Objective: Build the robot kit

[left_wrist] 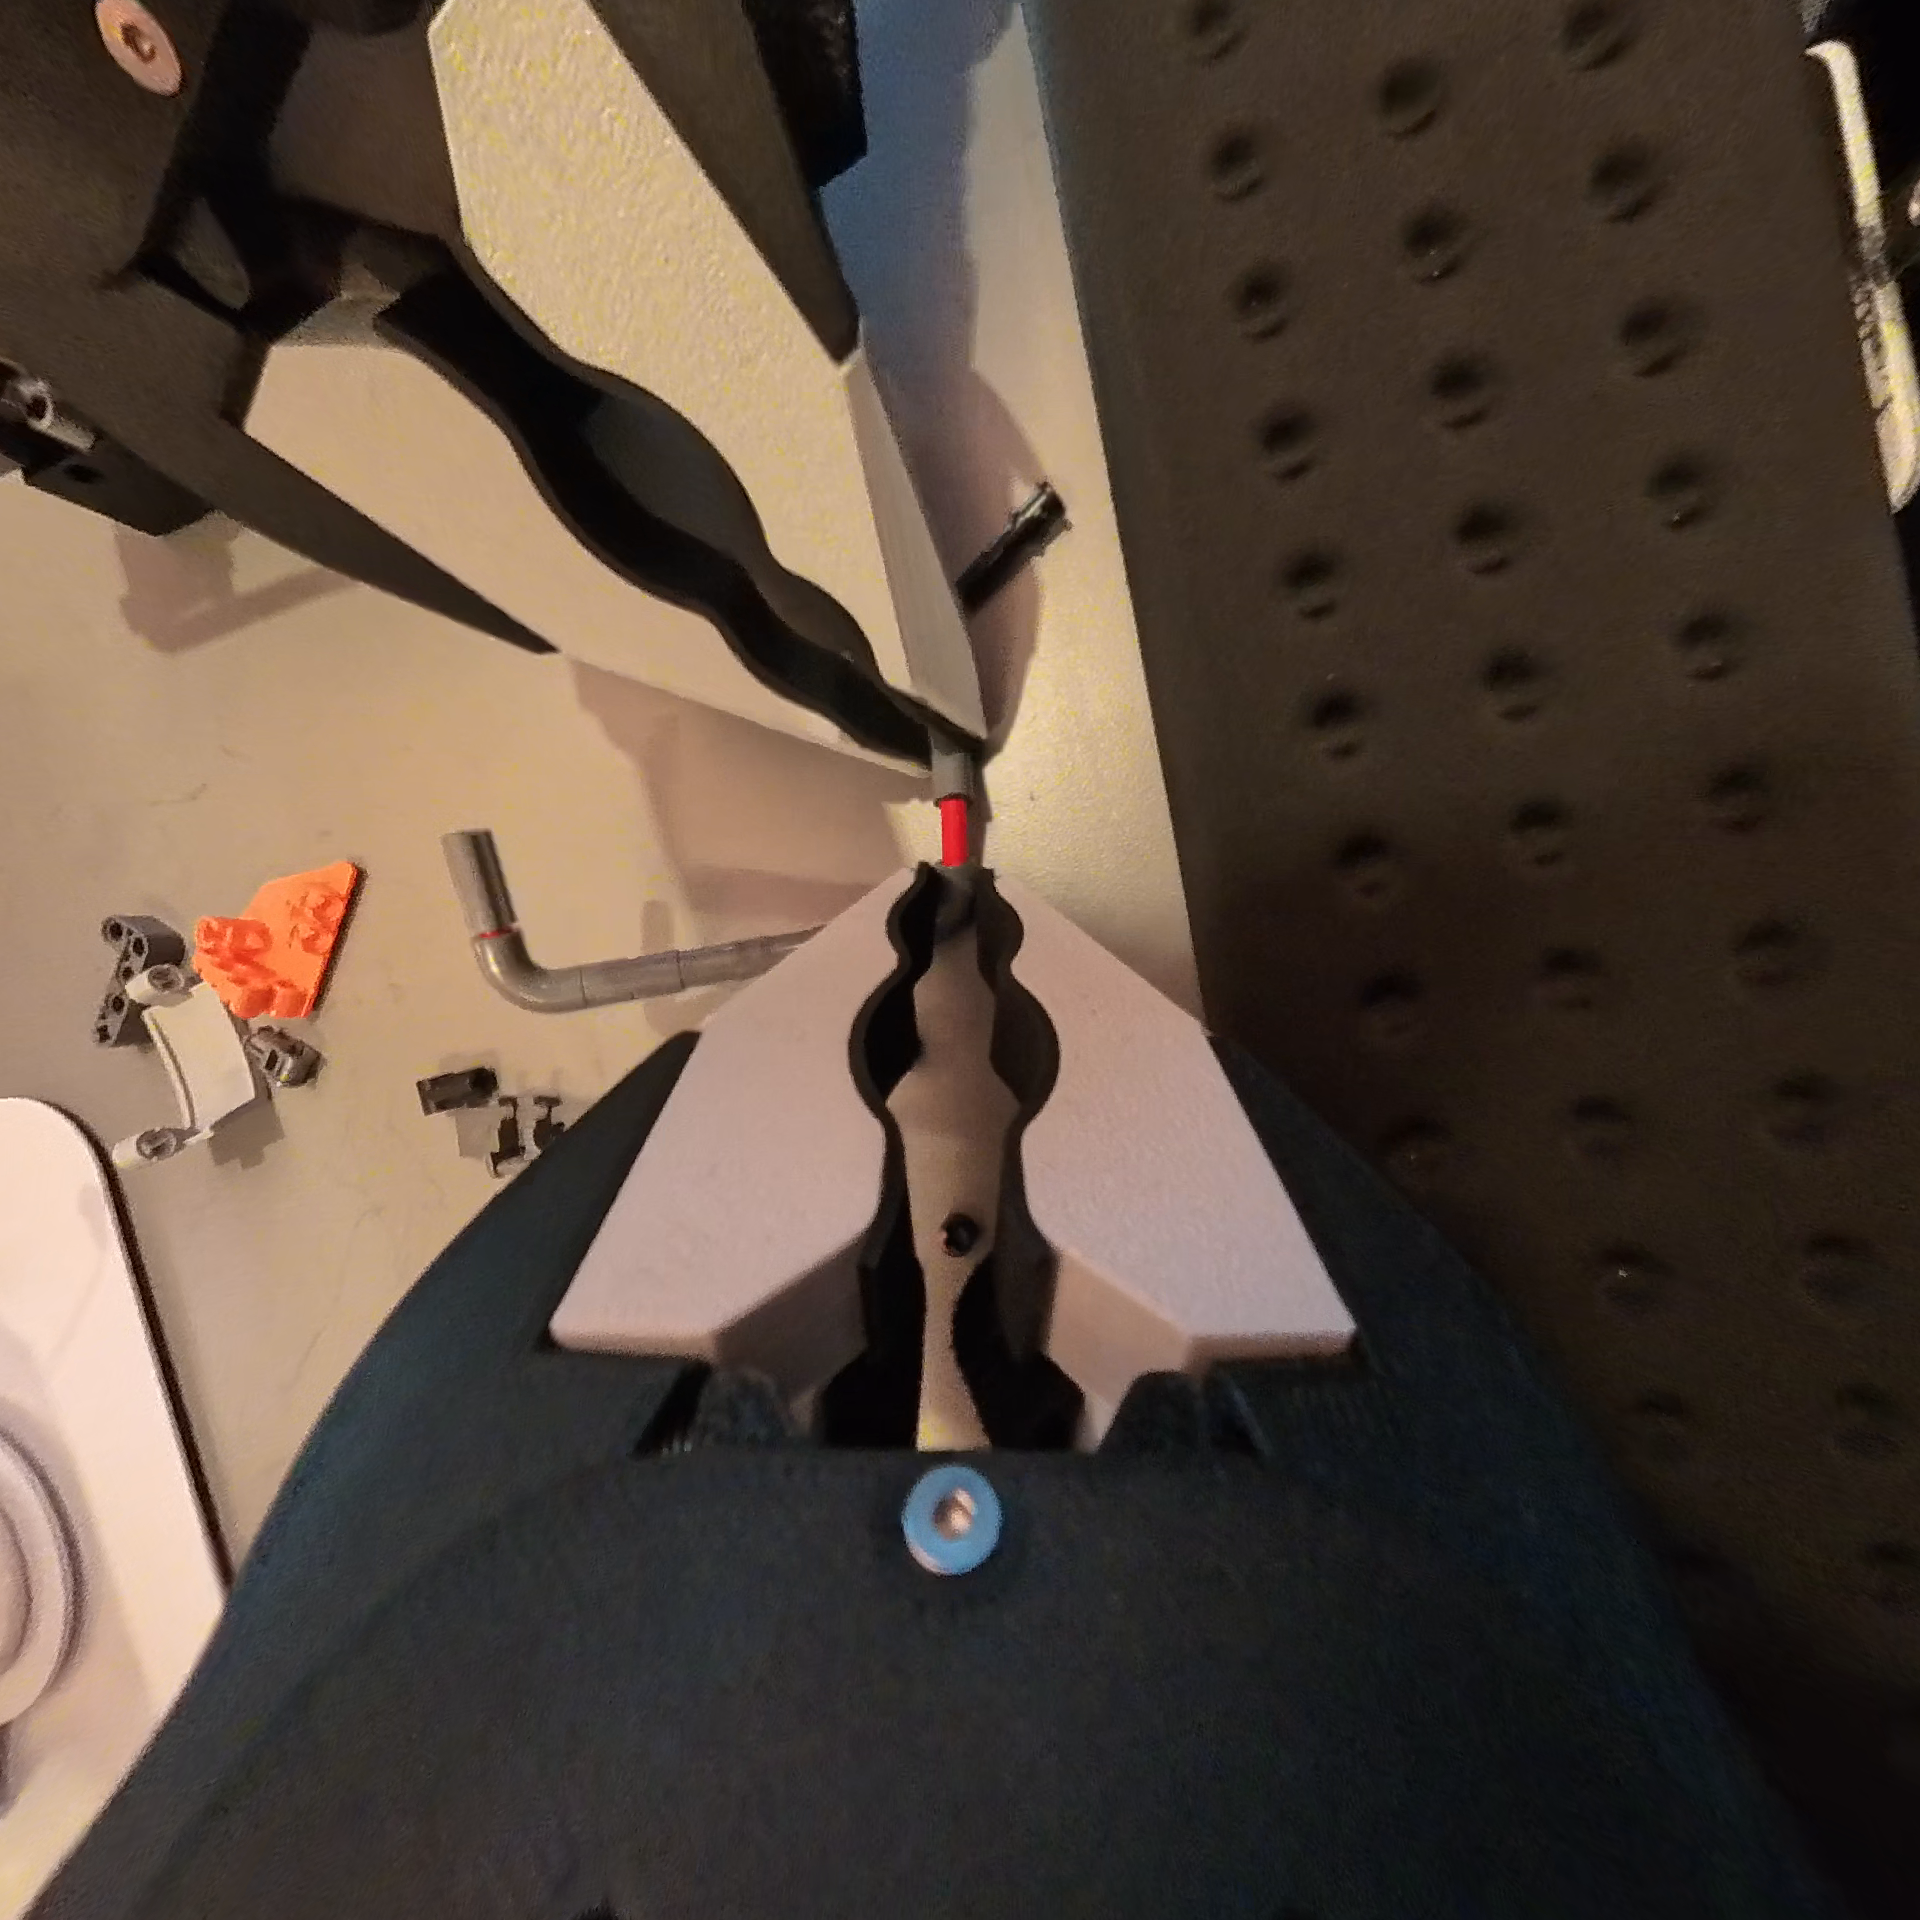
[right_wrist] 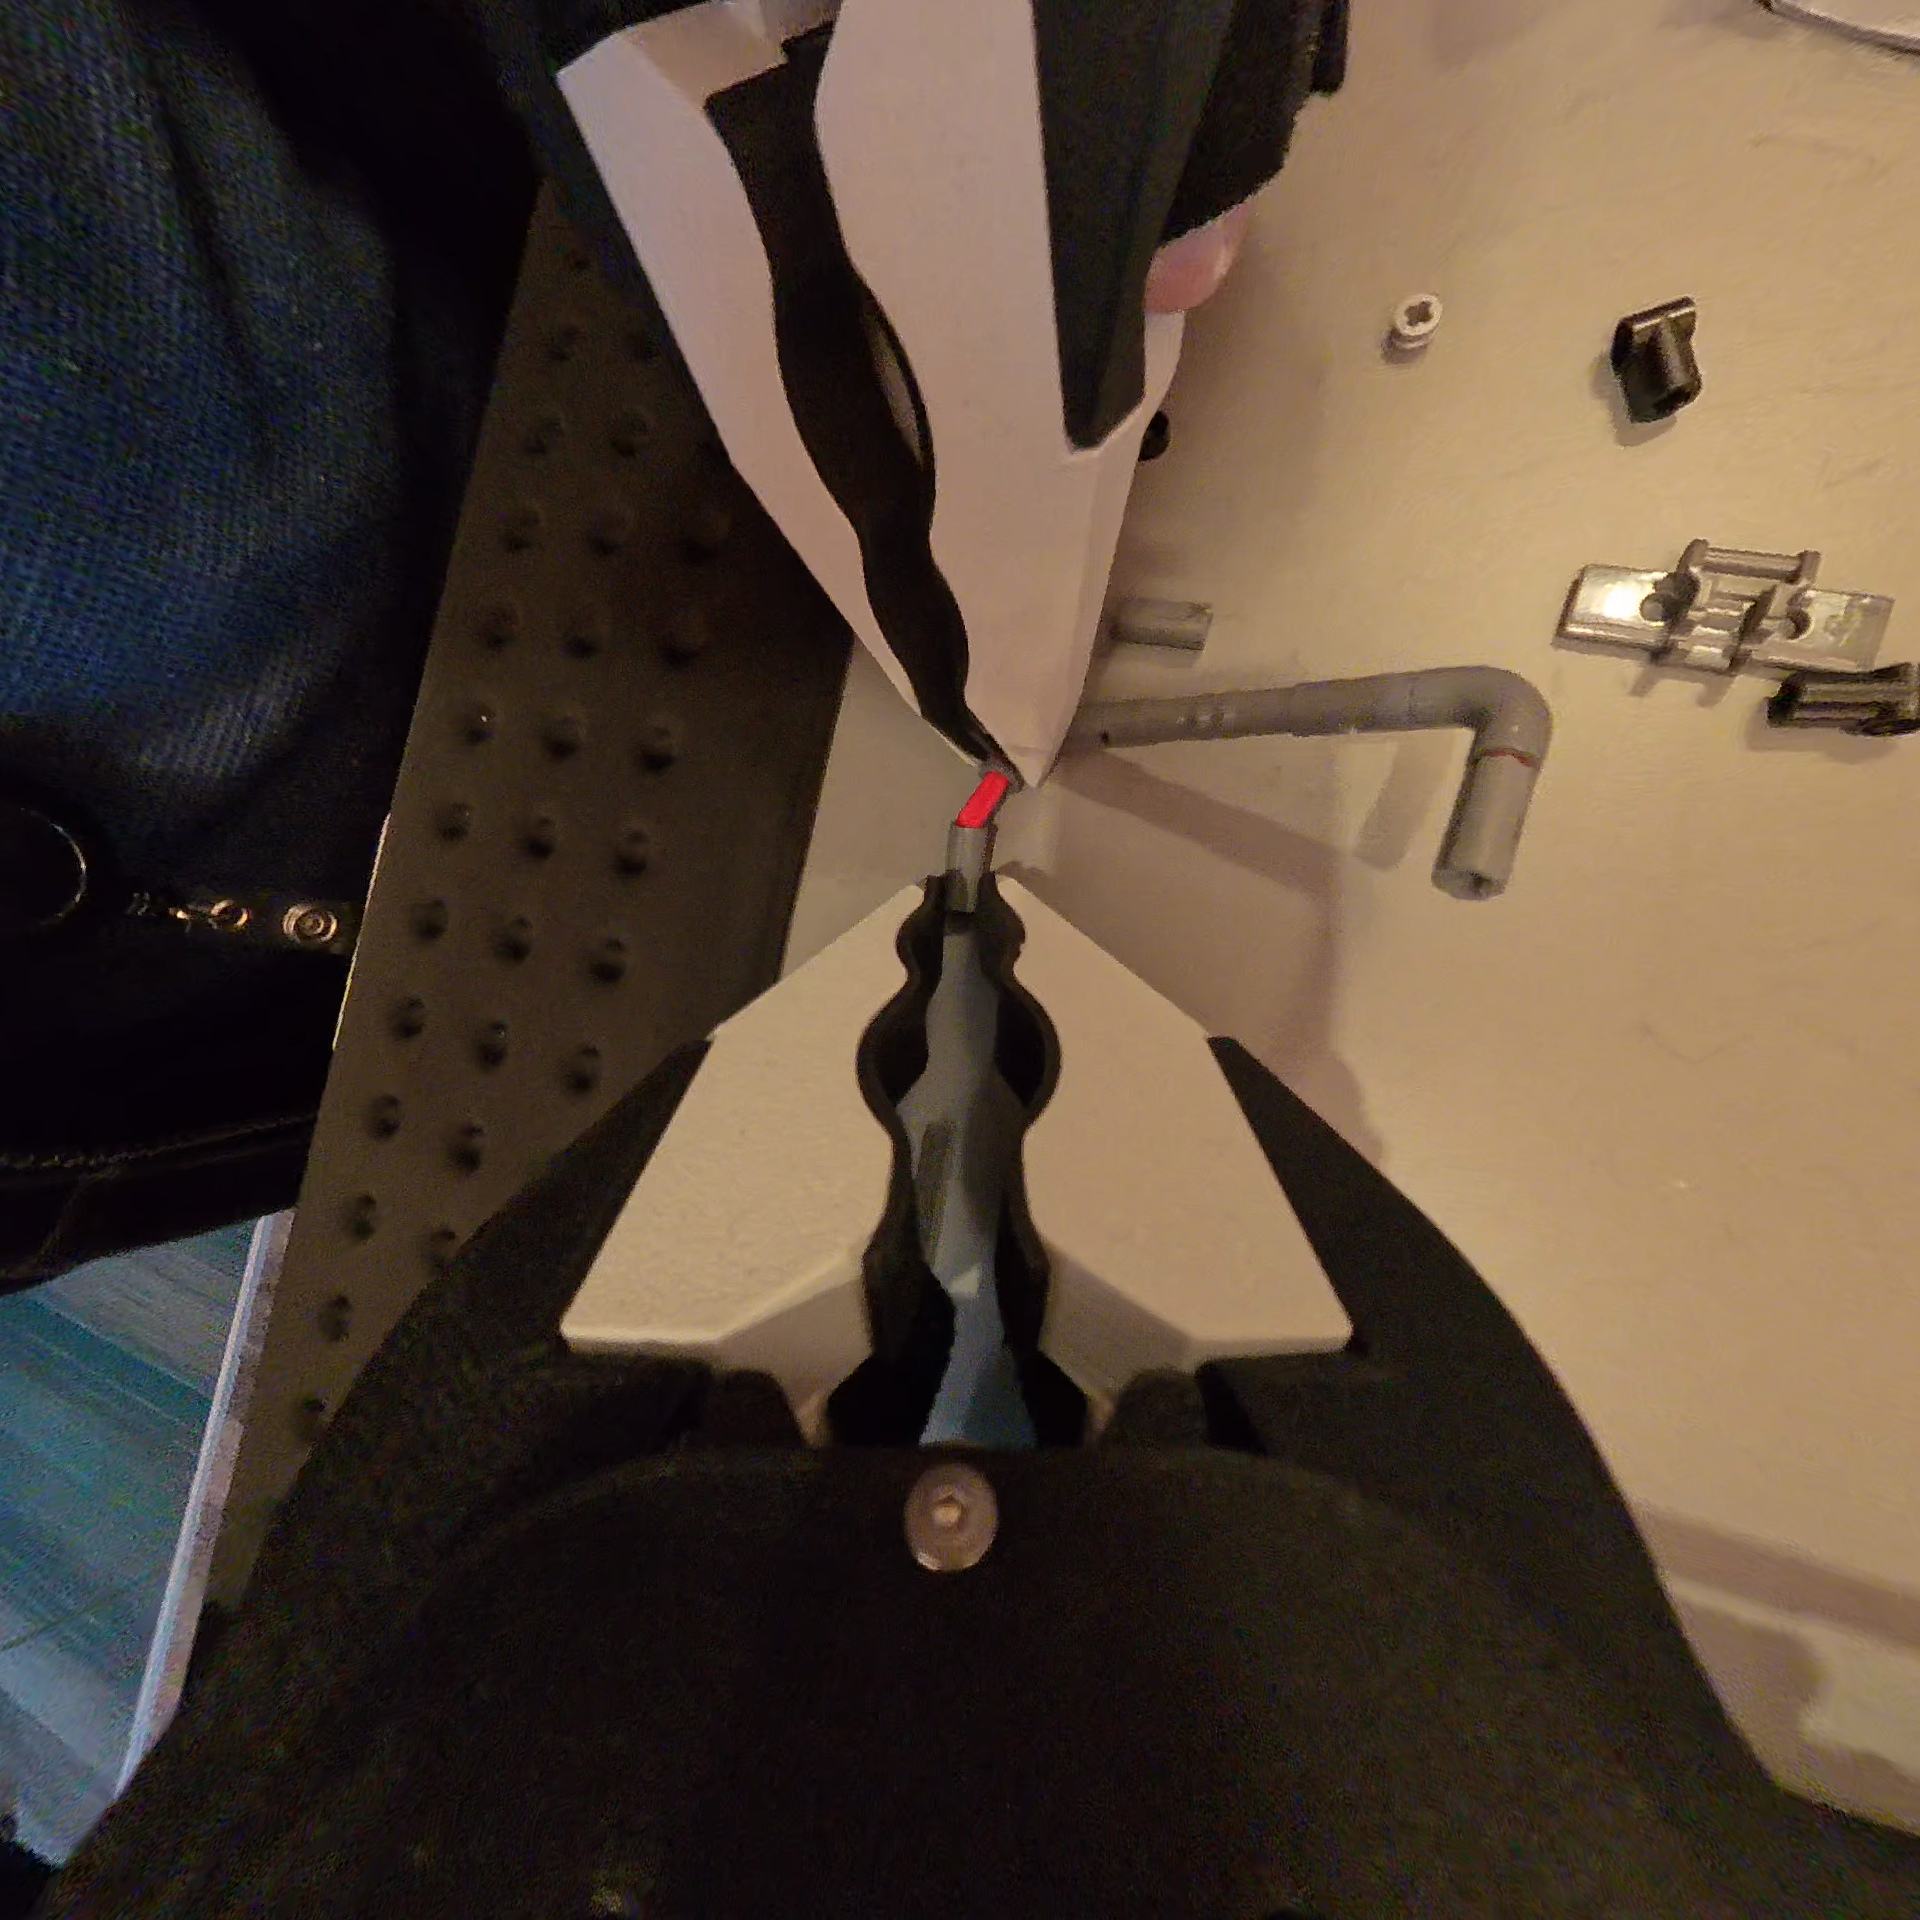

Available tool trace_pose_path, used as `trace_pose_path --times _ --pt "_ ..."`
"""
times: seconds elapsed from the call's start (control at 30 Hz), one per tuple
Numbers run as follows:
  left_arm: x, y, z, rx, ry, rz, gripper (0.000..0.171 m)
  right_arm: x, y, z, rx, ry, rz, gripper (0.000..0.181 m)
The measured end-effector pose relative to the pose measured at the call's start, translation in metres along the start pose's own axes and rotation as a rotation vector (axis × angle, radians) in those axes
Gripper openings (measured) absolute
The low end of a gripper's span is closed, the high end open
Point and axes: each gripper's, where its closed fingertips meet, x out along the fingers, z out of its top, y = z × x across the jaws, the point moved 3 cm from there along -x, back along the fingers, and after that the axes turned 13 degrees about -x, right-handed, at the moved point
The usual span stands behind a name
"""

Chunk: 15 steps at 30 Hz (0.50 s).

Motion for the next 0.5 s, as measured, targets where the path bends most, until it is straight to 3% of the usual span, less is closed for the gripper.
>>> trace_pose_path --times 0.5 --pt "0.0005 0.0008 0.0022 -0.03 0.127 0.028 0.006 -0.0056 0.002 -0.0035 0.111 0.048 -0.073 0.004"
